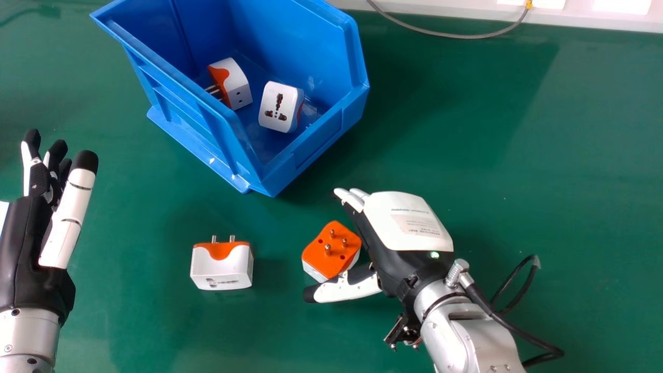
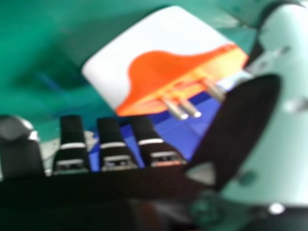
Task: Pick all objects and put in blue box
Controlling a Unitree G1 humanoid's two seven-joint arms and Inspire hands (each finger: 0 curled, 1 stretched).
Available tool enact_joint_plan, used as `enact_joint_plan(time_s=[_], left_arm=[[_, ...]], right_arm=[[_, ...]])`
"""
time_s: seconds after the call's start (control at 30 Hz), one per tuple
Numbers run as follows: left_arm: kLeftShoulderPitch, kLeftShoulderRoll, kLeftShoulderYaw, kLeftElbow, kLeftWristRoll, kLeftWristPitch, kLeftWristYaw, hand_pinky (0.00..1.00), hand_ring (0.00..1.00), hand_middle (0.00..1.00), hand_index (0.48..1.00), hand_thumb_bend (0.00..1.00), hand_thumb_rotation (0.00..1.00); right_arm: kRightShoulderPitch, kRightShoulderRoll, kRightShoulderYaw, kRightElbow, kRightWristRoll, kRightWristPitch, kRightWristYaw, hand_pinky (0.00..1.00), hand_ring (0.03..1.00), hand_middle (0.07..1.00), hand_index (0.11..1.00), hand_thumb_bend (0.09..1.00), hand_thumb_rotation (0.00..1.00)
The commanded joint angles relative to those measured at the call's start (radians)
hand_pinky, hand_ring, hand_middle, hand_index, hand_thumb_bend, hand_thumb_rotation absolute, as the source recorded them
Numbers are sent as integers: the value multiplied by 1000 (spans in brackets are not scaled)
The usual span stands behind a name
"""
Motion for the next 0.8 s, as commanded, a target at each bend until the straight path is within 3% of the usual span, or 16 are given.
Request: enact_joint_plan(time_s=[0.0, 0.17, 0.27, 0.6, 0.77], left_arm=[[-1, 8, 12, -21, -14, -3, -2, 1000, 1000, 1000, 1000, 598, 763], [-1, 12, 13, -18, -14, -6, -1, 1000, 1000, 1000, 1000, 595, 757], [0, 14, 13, -28, -12, 6, 3, 1000, 1000, 1000, 1000, 596, 756], [2, 17, 15, -41, -11, 22, 5, 1000, 1000, 1000, 1000, 595, 749], [5, 13, 14, -55, -11, 33, 10, 1000, 1000, 1000, 1000, 593, 746]], right_arm=[[-28, -26, 8, -46, -14, -22, 19, 840, 870, 908, 883, 686, 472], [-67, -87, 4, -78, 5, -61, 102, 822, 855, 892, 866, 698, 457], [-77, -104, -4, -88, 10, -73, 117, 828, 856, 889, 863, 699, 447], [-16, -9, 32, -150, -71, 86, 124, 825, 848, 879, 846, 718, 394], [-21, 4, 42, -143, -80, 116, 132, 820, 844, 878, 840, 726, 386]])
